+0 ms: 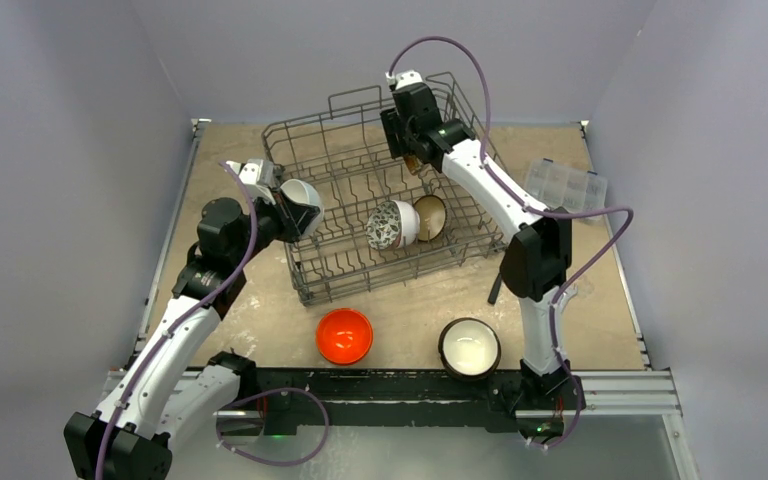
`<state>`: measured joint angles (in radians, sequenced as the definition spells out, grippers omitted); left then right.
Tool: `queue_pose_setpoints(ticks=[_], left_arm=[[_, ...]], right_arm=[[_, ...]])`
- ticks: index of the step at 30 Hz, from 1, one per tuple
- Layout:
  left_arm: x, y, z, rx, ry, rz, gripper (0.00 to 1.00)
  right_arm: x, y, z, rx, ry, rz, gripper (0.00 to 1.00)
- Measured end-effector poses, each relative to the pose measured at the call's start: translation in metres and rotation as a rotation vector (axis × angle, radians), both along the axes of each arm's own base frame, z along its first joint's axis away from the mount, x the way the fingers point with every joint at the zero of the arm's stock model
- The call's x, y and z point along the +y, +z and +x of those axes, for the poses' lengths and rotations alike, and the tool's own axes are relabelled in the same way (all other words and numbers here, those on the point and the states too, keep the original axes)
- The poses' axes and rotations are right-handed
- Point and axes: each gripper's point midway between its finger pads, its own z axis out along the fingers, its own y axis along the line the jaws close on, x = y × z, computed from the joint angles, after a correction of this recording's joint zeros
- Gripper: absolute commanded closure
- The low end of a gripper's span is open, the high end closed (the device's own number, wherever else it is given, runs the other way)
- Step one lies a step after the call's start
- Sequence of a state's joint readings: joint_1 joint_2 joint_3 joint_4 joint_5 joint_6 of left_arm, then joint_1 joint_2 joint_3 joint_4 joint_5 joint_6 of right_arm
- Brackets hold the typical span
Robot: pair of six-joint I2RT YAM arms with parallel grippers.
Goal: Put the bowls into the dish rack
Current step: Place the bowl in the dish rack.
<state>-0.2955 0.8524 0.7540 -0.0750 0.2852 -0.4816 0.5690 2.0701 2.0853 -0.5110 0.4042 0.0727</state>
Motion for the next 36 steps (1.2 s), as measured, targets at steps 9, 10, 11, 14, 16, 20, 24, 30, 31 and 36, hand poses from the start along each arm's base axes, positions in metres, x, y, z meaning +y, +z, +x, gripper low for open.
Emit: queue_pose_setpoints(ticks=[9, 10, 11, 14, 16, 20, 24, 30, 31, 36], left_arm=[[0.000, 0.000, 0.000, 0.003, 0.001, -0.005, 1.00], [0.000, 0.000, 0.000, 0.003, 0.001, -0.005, 1.00], [0.000, 0.000, 0.000, 0.003, 0.001, -0.004, 1.00], [0.000, 0.000, 0.000, 0.003, 0.001, -0.005, 1.00], [0.000, 0.000, 0.000, 0.004, 0.001, -0.004, 1.00], [0.000, 0.000, 0.000, 0.004, 0.001, -0.004, 1.00], [0.000, 0.000, 0.000, 0.004, 0.001, -0.004, 1.00], [0.000, 0.000, 0.000, 0.002, 0.001, -0.006, 1.00], [0.000, 0.001, 0.000, 0.001, 0.001, -0.007, 1.00], [-0.002, 0.002, 0.001, 0.001, -0.002, -0.020, 1.00]], right_arm=[[0.013, -0.003, 0.003, -0.003, 0.096, -0.010, 1.00], [0.015, -0.002, 0.003, -0.007, 0.108, -0.008, 1.00], [0.016, -0.001, 0.004, -0.013, 0.114, -0.010, 1.00], [0.016, -0.002, 0.007, -0.020, 0.124, -0.023, 1.00], [0.019, -0.009, 0.012, -0.016, 0.129, -0.038, 1.00], [0.026, -0.026, 0.022, -0.007, 0.137, -0.047, 1.00], [0.033, -0.050, 0.026, 0.019, 0.155, -0.072, 1.00], [0.033, -0.062, 0.027, 0.033, 0.154, -0.087, 0.20], [0.033, -0.062, 0.027, 0.033, 0.152, -0.087, 0.13], [0.033, -0.059, 0.025, 0.038, 0.141, -0.068, 0.01]])
